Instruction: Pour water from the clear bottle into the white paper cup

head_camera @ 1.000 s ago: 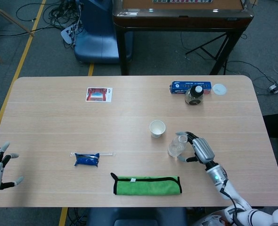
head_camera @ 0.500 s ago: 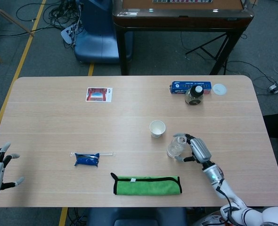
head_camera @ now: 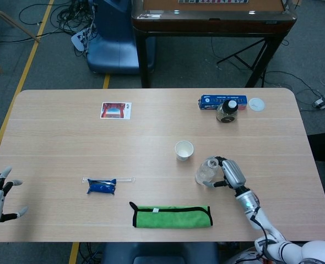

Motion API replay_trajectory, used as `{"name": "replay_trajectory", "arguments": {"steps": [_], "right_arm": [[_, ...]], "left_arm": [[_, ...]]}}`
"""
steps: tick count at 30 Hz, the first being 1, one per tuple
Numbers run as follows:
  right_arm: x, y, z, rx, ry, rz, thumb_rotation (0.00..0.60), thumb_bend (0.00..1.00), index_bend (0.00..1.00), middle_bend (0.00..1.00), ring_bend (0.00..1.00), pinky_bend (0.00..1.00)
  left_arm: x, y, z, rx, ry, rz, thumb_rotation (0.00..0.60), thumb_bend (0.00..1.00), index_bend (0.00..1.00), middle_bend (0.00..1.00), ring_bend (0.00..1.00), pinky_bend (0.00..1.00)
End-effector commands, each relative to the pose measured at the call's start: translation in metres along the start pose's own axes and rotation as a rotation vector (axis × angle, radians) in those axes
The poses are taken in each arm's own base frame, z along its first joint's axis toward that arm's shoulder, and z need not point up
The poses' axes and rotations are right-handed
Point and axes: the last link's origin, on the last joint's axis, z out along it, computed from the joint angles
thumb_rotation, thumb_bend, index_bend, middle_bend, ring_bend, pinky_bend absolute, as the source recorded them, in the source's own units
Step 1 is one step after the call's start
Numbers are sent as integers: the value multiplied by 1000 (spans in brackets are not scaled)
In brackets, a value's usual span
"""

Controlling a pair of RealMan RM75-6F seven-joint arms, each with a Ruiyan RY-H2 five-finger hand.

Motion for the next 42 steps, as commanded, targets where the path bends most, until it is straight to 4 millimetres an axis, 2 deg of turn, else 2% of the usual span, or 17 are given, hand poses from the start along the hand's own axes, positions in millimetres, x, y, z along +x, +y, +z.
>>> {"name": "replay_trajectory", "arguments": {"steps": [1, 8, 14, 27, 36, 42], "right_arm": [[0, 1, 1, -6, 8, -4, 600, 10, 456, 510, 397, 447], [0, 0, 3, -3, 35, -8, 600, 48, 524, 570, 449, 486], [12, -4, 2, 19, 67, -34, 600, 71, 553, 598, 474, 488], [51, -25, 5, 21, 117, -247, 600, 95, 557, 602, 480, 501], [69, -30, 13, -5, 124, -421, 600, 100, 569, 615, 496, 515], [74, -34, 22, -20, 125, -477, 600, 99, 577, 627, 508, 526]], "left_arm": [[0, -1, -1, 4, -2, 0, 600, 103, 307, 0, 60, 441], [1, -2, -1, 6, 0, -2, 600, 103, 307, 0, 59, 441], [1, -2, 0, 9, 2, -5, 600, 103, 307, 0, 60, 441], [2, 0, 2, 3, 5, -11, 600, 104, 307, 0, 60, 441], [6, -1, 2, 8, 13, -18, 600, 103, 307, 0, 60, 441], [8, -1, 1, 11, 16, -20, 600, 103, 307, 0, 60, 441]]}}
